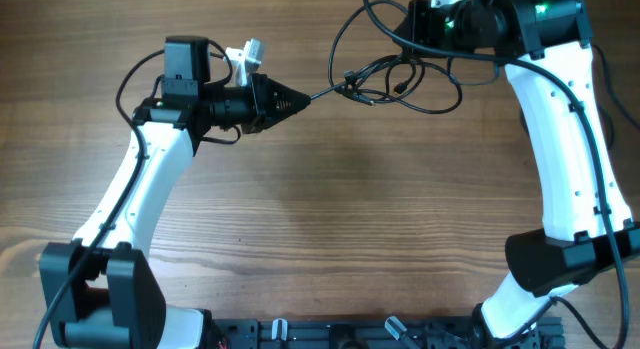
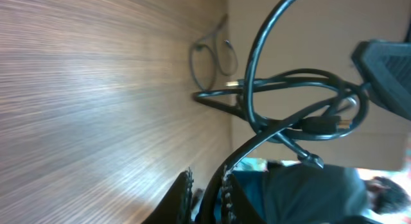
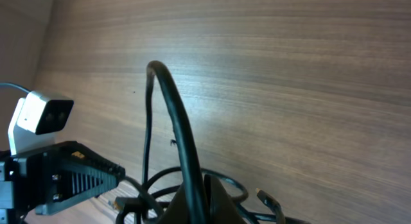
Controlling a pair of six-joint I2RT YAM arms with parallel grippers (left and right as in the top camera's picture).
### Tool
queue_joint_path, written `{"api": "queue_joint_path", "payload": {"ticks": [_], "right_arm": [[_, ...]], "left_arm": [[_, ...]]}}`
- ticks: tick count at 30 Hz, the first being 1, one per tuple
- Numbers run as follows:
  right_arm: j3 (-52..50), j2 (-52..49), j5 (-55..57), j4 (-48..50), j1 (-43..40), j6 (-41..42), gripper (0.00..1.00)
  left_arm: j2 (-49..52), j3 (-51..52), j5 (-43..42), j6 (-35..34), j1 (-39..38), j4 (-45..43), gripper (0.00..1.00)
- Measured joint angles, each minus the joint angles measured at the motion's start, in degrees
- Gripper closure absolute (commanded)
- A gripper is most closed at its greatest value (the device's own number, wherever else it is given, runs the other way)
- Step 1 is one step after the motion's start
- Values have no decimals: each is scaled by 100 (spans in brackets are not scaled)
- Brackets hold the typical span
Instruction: Untangle cables
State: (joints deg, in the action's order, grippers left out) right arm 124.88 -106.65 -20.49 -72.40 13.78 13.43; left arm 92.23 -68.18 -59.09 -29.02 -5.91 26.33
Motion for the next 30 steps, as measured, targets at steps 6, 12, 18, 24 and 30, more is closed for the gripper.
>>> {"api": "queue_joint_path", "payload": {"ticks": [6,12,18,24,30], "right_arm": [[-2,0,-306,-234,2,-24,96],[-2,0,-332,-348,7,-76,96],[98,323,315,-258,-450,-122,96],[120,380,518,-367,-435,-15,71],[120,380,560,-374,-433,28,46]], "left_arm": [[-85,-109,1320,404,-2,870,96],[-127,-131,2789,562,-9,1235,96],[101,120,5440,584,293,1703,95],[101,122,6072,586,291,1742,93],[101,122,4039,1513,229,1794,29]]}}
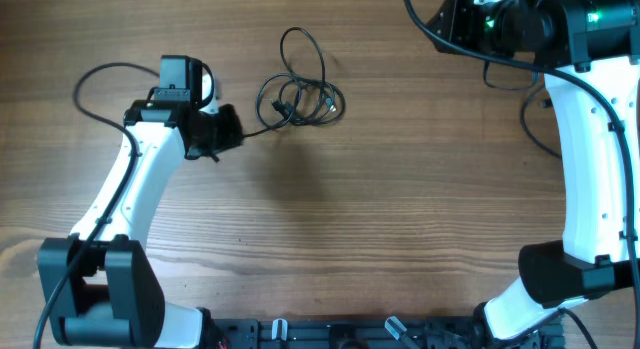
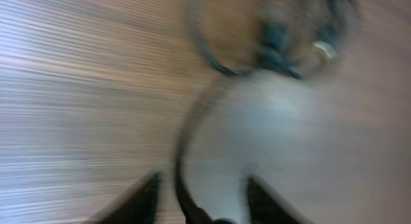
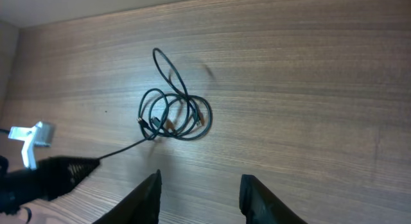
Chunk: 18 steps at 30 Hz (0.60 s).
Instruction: Untangle cables
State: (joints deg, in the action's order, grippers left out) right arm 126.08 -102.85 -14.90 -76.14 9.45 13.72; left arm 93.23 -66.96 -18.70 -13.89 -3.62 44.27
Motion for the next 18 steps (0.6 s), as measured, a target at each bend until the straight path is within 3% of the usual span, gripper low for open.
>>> {"api": "queue_joint_path", "payload": {"ticks": [3,9,12,18], "right_arm": [[0,-2,0,-17,-2,-2,40],[0,-33,0,-37,-2,-7,36],[0,-79,0,-48,0,-7,36],[0,-136,2,-52,-2,-7,35]], "left_arm": [[0,0,-1054,708,-256,291,17],[0,0,-1685,1576,-1338,638,18],[0,0,-1290,1272,-1705,164,18],[9,-509,-448,140,-1405,-960,24]]}}
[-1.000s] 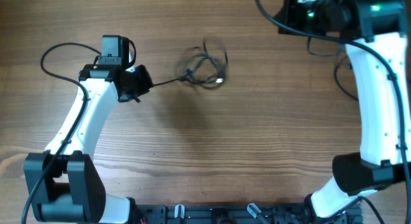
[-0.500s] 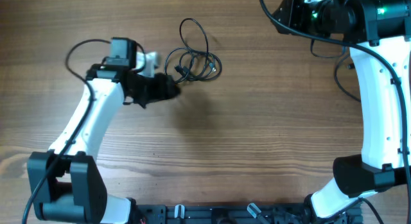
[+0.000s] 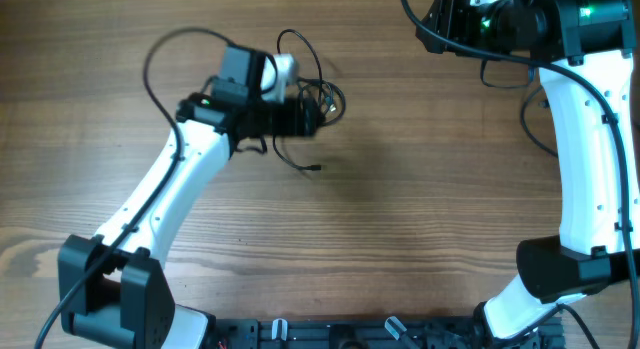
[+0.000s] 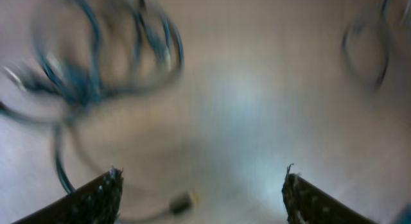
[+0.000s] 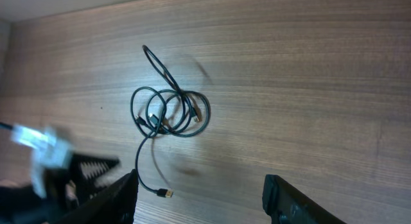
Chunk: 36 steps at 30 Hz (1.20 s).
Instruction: Untangle cables
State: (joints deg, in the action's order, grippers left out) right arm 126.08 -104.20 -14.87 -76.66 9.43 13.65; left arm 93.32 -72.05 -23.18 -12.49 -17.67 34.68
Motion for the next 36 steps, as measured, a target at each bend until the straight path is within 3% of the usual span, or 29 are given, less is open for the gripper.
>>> {"api": "queue_joint_path", "payload": {"ticks": [4,7,12,19,30,31,34,36], "right_arm": [[0,-2,0,-2,0,0,35],[0,-39,0,-17,0,0,35],[0,-103,0,-39,0,0,35],[0,-103,0,-52,0,0,35],[0,-103,0,-90,2,0,35],[0,-103,0,-90,2,0,35],[0,-103,0,-92,0,0,35],[0,-103,0,-92,0,0,35]], "left_arm": [[52,-162,907,-511,131,-1165,27],[522,-201,1499,-767,114,-1838,40],[1569,-203,2004,-1174,-24,-2387,50],[2173,-203,2929,-1482,-564,-2844,63],[2931,-205,3707,-1888,-599,-3451,66],[2949,-205,3707,-1897,-601,-3493,70],[2955,-205,3707,-1954,-599,-3683,96],[2955,-205,3635,-1976,-599,-3687,96]]}}
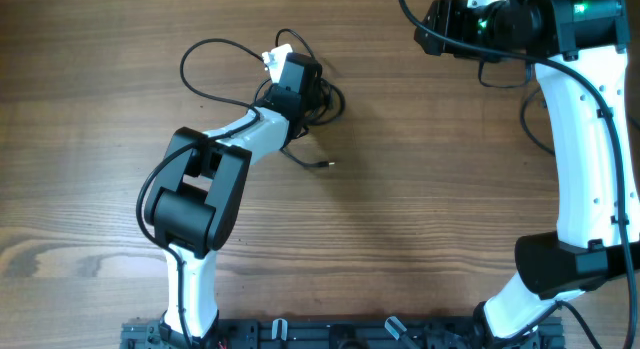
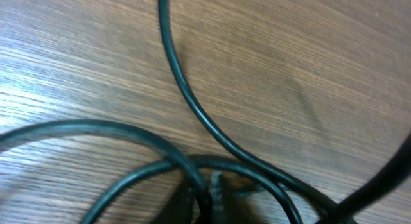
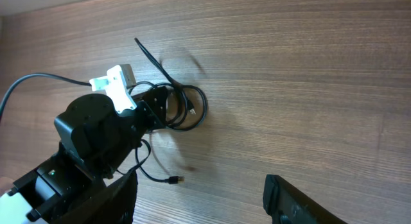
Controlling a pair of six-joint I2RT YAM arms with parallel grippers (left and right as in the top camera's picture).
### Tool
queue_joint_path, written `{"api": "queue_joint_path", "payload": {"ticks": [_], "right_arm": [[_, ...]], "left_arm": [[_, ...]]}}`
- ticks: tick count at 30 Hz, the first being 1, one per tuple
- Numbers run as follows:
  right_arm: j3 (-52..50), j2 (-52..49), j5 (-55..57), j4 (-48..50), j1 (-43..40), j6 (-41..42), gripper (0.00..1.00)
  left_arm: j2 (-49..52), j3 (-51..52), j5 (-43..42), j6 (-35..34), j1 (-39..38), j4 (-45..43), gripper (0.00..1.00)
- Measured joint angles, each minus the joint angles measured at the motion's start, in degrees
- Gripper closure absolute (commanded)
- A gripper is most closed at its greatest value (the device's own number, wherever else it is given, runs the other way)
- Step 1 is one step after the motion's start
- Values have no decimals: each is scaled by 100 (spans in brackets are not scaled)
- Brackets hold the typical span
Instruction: Untangle cables
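Observation:
A black cable (image 1: 328, 99) lies in a tangled coil on the wooden table at the back centre-left, also seen as the coil (image 3: 187, 108) in the right wrist view. Its loose end with a gold plug (image 1: 326, 165) trails toward the front, the same plug (image 3: 174, 180) showing from the right wrist. My left gripper (image 1: 298, 89) is down on the coil; close up, the left gripper (image 2: 207, 189) is shut on one cable strand (image 2: 185, 95). My right gripper (image 3: 202, 197) hangs high at the back right, open and holding nothing.
The left arm's own wire (image 1: 200, 54) loops out at the back left. The right arm's wires (image 1: 500, 74) hang near its wrist at the back right. A black rail (image 1: 350, 334) runs along the table's front edge.
My left gripper was open and hovering by the coil; now it is down on the coil and shut on a strand. The right gripper stays open and high.
Both grippers first held the tangle in the air at the back right. Then the coil lay on the table, the right gripper open and raised, a strand still between the left fingers. Then the plug end lay free, left gripper open. Now the left grips the coil.

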State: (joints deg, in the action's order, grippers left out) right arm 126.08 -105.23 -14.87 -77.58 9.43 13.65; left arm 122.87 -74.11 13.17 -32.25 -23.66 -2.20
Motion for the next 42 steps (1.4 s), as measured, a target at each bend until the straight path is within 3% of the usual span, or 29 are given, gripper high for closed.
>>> {"api": "queue_joint_path", "payload": {"ticks": [7,18,23,32,35,38,39,42], "right_arm": [[0,0,44,2,0,0,35],[2,-195,-463,-11,170,-404,40],[2,-654,-1032,-63,586,-625,39],[4,-1628,-1128,63,1058,-573,36],[4,-2146,-1128,111,1058,-498,68],[4,-2424,-1078,114,1058,-457,91],[2,-2549,-931,116,1051,-426,95],[4,-2570,-551,109,960,-236,96]], "left_arm": [[-442,7,-804,-2,7,798,96],[-2964,9,-3453,2,514,2994,96],[-3029,9,-4610,2,861,3051,96],[-3029,11,-5718,0,1143,2789,96],[-3029,11,-6113,2,1244,2616,96],[-3029,11,-6618,2,1399,2411,96],[-3029,11,-6841,2,1502,2315,96],[-3029,11,-7442,-4,2041,2103,96]]}}
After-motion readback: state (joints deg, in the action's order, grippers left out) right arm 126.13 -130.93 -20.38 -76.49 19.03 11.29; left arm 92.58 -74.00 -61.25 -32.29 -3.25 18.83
